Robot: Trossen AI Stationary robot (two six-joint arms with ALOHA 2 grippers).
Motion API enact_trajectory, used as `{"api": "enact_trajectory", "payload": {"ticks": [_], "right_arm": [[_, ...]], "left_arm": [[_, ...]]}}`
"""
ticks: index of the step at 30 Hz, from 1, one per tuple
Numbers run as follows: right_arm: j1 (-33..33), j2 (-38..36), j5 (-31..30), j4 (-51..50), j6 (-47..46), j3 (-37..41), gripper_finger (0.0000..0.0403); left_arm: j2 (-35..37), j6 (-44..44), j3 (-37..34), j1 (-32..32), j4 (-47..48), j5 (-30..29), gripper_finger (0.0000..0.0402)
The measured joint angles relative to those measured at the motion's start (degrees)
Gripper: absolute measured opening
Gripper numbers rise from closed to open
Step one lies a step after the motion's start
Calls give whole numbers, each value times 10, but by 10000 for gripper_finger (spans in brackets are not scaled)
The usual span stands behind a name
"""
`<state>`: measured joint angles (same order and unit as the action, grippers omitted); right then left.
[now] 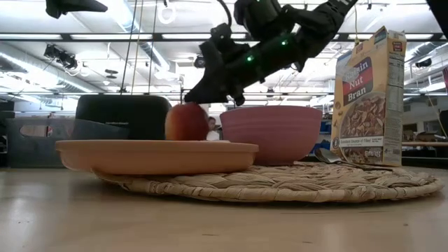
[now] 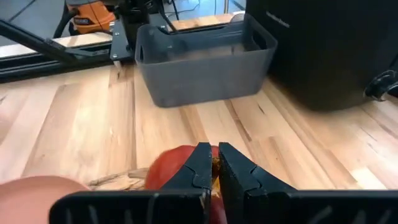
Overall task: Arrange a breakfast setting
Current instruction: Put the red apple to the top left of the pink bowl
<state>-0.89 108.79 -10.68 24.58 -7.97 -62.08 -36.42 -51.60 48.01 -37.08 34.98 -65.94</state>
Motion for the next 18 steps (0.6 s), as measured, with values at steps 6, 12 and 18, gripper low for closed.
{"api": "enact_trajectory", "payload": {"ticks": [6,12,18], "right_arm": [[0,8,-2,-8,0,-7,15],[0,8,-2,-26,1,-7,16],[0,8,-2,-35,5,-7,21]], "left_arm": [[0,-3,0,0,-1,13,391],[0,-3,0,0,-1,13,391],[0,-3,0,0,-1,13,391]]}}
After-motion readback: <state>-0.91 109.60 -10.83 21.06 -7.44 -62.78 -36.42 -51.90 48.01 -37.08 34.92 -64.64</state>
